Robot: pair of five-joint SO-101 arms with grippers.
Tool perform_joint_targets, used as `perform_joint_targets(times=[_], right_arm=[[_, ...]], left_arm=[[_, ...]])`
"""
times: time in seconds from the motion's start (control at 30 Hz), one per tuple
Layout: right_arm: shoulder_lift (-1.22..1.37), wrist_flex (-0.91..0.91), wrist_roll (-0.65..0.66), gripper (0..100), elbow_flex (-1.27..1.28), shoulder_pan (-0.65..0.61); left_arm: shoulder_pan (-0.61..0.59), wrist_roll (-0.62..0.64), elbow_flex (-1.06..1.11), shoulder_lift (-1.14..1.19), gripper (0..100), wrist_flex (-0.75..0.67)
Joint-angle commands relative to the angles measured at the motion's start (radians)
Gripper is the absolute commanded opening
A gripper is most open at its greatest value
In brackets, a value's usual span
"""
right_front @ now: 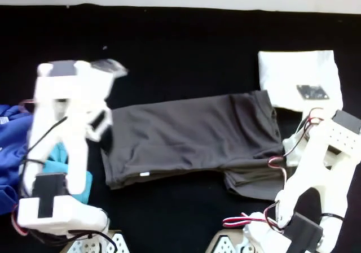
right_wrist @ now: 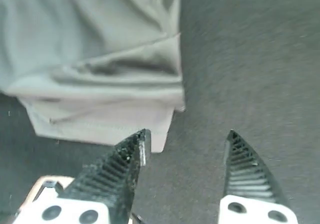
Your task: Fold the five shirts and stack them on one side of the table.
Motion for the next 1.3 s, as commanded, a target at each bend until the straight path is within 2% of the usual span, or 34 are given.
perform_joint_targets(times=[0.0,0.03,0.07,0.13,0.27,0.37,0.57,0.73,0.83,0.9,1.03,1.07,1.17,1.27], right_arm=[[-0.047,0.024,-0.101,10.3,-0.114,0.005],[-0.047,0.03,-0.127,2.6,-0.145,-0.018],[-0.045,0.031,-0.15,0.0,-0.17,-0.039],[-0.045,0.065,-0.187,5.7,-0.217,-0.084],[-0.045,0.139,-0.233,5.4,-0.292,-0.203],[-0.045,0.173,-0.261,5.4,-0.332,-0.263],[-0.045,0.177,-0.262,5.4,-0.34,-0.295],[-0.045,0.176,-0.262,5.4,-0.338,-0.294],[-0.045,0.177,-0.262,5.4,-0.338,-0.294],[-0.045,0.177,-0.27,5.4,-0.338,-0.292],[-0.045,0.177,-0.304,5.4,-0.338,-0.292],[-0.045,0.177,-0.316,5.8,-0.338,-0.292],[-0.045,0.179,-0.351,6.8,-0.341,-0.295],[-0.045,0.179,-0.356,16.0,-0.343,-0.295]], left_arm=[[-0.099,-0.068,0.01,-0.018,10,-0.006],[-0.11,-0.086,0.05,-0.005,4,-0.032],[-0.122,-0.095,0.093,0.012,0,-0.064],[-0.15,-0.097,0.176,0.054,3,-0.144],[-0.22,-0.11,0.263,0.177,1,-0.285],[-0.323,-0.209,0.248,0.255,1,-0.302],[-0.628,-0.39,-0.025,0.378,1,-0.299],[-0.766,-0.414,-0.352,0.533,1,-0.298],[-0.792,-0.404,-0.541,0.633,1,-0.29],[-0.796,-0.362,-0.664,0.677,1,-0.232],[-0.743,-0.304,-0.875,0.705,1,0.008],[-0.72,-0.301,-0.897,0.702,1,0.055],[-0.674,-0.288,-0.897,0.653,1,0.058],[-0.621,-0.285,-0.857,0.575,5,0.06]])
